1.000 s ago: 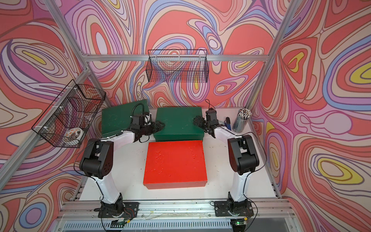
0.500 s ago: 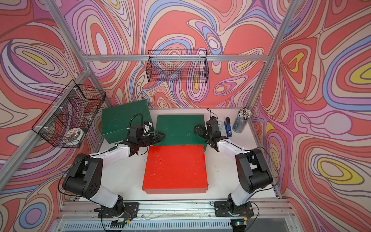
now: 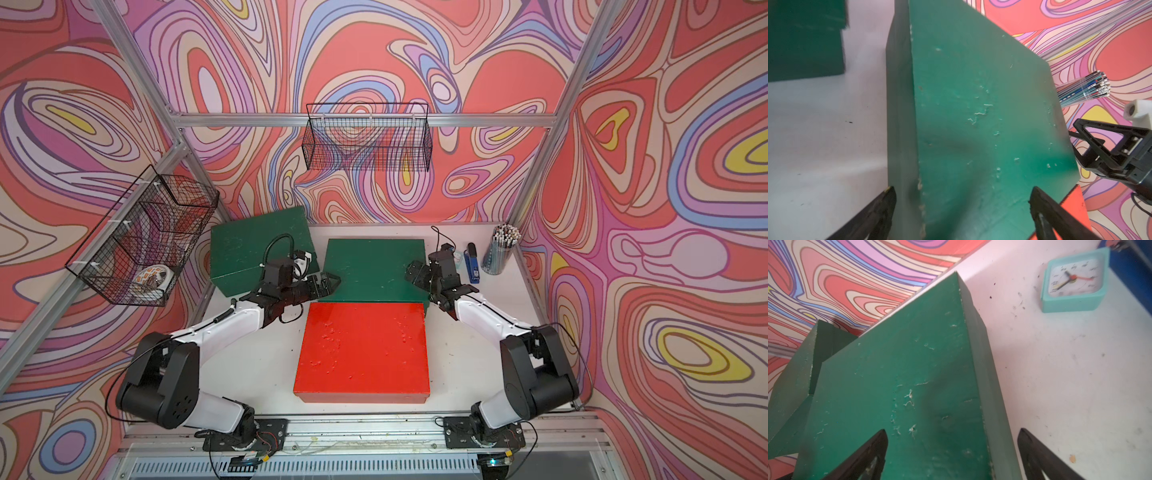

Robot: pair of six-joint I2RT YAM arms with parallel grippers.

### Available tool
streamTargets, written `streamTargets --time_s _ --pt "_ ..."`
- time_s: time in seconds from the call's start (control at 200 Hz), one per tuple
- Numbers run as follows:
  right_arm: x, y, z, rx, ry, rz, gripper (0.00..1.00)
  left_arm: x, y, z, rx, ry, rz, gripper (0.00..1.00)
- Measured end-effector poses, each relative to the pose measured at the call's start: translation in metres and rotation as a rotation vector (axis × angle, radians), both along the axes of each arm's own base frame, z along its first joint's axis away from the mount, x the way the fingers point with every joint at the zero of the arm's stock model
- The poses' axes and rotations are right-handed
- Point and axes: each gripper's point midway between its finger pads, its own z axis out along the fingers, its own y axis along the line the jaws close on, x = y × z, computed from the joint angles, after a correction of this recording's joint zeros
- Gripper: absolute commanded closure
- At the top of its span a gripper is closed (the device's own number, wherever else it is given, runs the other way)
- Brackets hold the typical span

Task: Stack the shoeboxes
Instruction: Move the shoebox to the center of the board, then pick up the shoebox from the center of the board.

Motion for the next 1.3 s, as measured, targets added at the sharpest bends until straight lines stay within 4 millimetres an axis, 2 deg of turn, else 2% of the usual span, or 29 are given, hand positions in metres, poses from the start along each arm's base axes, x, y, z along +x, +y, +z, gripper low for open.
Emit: streamTargets --time_s 0.155,0.265,0.356,0.436,0.506,0.646,0.861,0.961,1.102,1.302 --pt "-0.012 -0.012 0.032 -0.011 -0.051 -0.036 0.02 -0.014 0.015 0.044 0.014 -0.086 0.048 0.00" --pt "-0.026 -0.021 0.056 -0.009 -0.092 -0.060 0.02 -0.033 0.029 0.073 0.015 -0.131 0.095 0.00" --pt "-0.043 -0.028 0.070 0.006 -0.123 -0.072 0.02 -0.054 0.041 0.085 0.010 -0.129 0.133 0.00" --pt "-0.063 -0.033 0.072 0.029 -0.139 -0.078 0.02 -0.077 0.050 0.087 -0.005 -0.116 0.157 0.00" --pt "-0.078 -0.037 0.066 0.046 -0.137 -0.077 0.02 -0.097 0.058 0.079 -0.017 -0.092 0.183 0.00" --pt "-0.107 -0.038 0.039 0.080 -0.087 -0.061 0.02 -0.136 0.071 0.044 -0.018 -0.019 0.205 0.00" --pt "-0.143 -0.026 -0.001 0.178 -0.016 0.015 0.01 -0.176 0.070 -0.012 -0.039 0.088 0.154 0.00" --pt "-0.156 -0.014 -0.021 0.232 0.025 0.063 0.02 -0.187 0.065 -0.029 -0.063 0.131 0.124 0.00" --pt "-0.173 0.004 -0.045 0.284 0.089 0.128 0.02 -0.196 0.055 -0.041 -0.122 0.167 0.076 0.00" --pt "-0.182 0.021 -0.050 0.334 0.096 0.185 0.02 -0.194 0.037 -0.044 -0.216 0.164 0.006 0.00"
